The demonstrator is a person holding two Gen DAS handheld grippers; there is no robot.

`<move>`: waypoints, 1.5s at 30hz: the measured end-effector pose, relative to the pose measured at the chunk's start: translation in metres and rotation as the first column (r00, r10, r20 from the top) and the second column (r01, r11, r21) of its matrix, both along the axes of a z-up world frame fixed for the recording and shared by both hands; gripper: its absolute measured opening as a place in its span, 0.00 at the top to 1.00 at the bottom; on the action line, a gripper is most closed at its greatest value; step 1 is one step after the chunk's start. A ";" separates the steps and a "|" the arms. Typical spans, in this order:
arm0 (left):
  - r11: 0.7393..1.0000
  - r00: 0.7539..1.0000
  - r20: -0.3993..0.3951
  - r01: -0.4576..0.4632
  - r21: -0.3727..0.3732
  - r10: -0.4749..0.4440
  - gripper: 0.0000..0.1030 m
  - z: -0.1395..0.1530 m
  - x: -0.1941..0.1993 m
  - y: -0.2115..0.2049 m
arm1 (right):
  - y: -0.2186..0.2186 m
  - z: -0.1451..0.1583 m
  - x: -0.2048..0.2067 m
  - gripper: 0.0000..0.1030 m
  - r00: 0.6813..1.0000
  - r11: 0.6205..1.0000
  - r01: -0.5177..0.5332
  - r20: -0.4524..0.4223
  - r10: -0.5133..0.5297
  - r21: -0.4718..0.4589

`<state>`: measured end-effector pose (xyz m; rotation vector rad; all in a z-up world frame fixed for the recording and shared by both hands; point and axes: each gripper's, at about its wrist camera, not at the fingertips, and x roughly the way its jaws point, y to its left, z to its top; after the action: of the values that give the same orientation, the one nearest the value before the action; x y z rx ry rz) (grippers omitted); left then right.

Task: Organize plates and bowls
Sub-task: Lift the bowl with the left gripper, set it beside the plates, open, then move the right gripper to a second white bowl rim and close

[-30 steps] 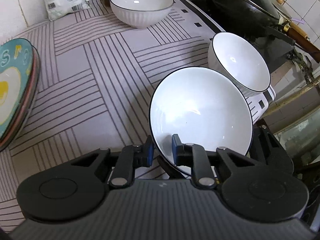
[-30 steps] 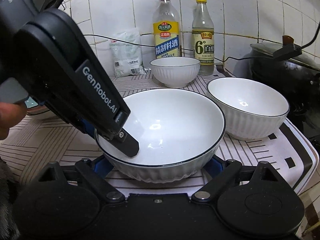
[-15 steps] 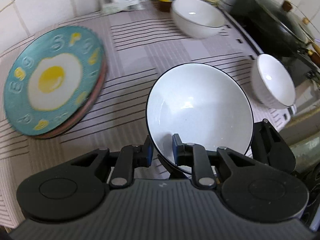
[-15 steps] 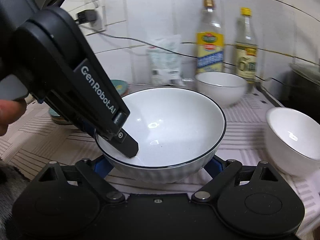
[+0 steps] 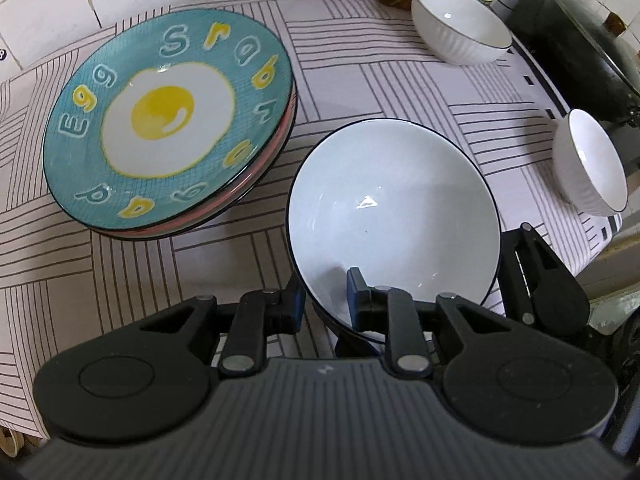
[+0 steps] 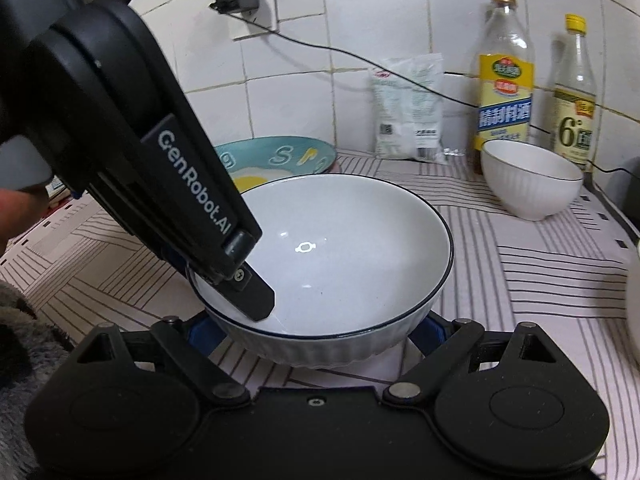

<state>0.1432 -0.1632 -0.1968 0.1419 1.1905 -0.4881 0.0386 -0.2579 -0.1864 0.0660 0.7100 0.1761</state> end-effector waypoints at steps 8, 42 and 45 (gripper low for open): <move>1.000 1.000 -0.015 -0.017 -0.010 0.017 0.80 -0.004 0.002 0.003 | 0.009 -0.004 0.004 0.07 1.000 0.999 0.002 -0.028 -0.003 -0.036; 0.969 0.972 0.178 0.182 -0.168 -0.152 0.60 0.099 -0.041 -0.097 | -0.143 0.085 -0.084 0.17 0.814 0.813 0.581 -0.013 -0.581 0.039; 0.966 0.968 0.178 0.203 -0.160 -0.174 0.60 0.091 -0.037 -0.116 | -0.158 0.084 -0.086 0.19 0.771 0.770 0.637 -0.038 -0.636 0.041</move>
<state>0.1059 -0.2795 -0.1055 0.1403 0.9723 -0.7348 -0.0477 -0.4154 -0.1028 0.3575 0.6688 -0.4675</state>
